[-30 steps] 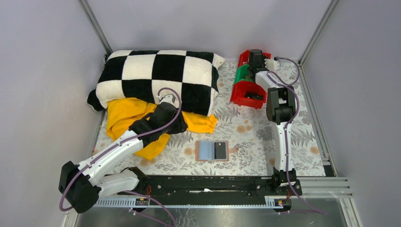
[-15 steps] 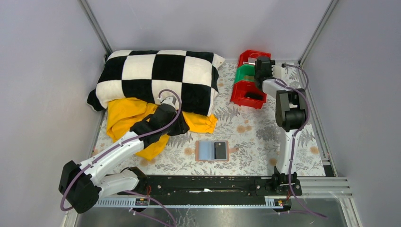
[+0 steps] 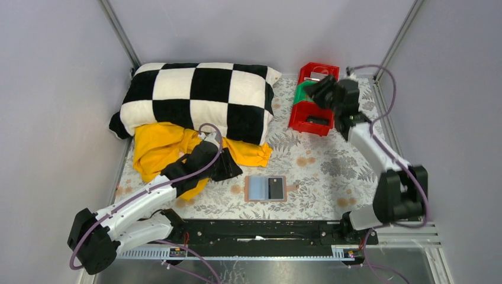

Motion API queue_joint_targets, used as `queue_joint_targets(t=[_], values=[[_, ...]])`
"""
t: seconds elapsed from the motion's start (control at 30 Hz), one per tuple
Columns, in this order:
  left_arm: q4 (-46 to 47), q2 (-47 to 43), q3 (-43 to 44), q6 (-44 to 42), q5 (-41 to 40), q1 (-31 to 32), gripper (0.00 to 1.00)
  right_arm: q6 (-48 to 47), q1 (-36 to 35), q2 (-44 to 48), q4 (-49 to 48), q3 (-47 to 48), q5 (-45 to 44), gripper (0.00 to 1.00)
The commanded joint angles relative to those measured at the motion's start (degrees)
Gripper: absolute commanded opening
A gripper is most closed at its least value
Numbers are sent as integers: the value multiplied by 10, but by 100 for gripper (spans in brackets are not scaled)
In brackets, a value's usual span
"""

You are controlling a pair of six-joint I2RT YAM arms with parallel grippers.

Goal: Take the credit cards out of the card holder
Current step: Place the credit card in the storage box, then remove the credit card from the card holder.

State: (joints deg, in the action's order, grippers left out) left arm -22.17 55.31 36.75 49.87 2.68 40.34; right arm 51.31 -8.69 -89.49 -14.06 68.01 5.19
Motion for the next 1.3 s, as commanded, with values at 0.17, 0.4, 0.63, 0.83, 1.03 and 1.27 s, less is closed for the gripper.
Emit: queue_joint_targets(t=[0.17,0.4,0.63,0.83,1.03,1.27], values=[[105,47,-5,86,2,107,49,-63,-108,279,106,-396,120,43],[249,143,-22,142,18,162,48,-85,-122,381,166,-477,146,35],[298,213,-17,159,19,172,46,-116,-135,342,158,-464,203,33],[334,246,-29,171,5,171,44,-117,-163,284,116,-457,227,31],[341,279,-24,172,-1,171,42,-103,-194,240,69,-464,227,30],[347,304,-26,176,-9,169,41,-90,-198,189,21,-478,244,29]])
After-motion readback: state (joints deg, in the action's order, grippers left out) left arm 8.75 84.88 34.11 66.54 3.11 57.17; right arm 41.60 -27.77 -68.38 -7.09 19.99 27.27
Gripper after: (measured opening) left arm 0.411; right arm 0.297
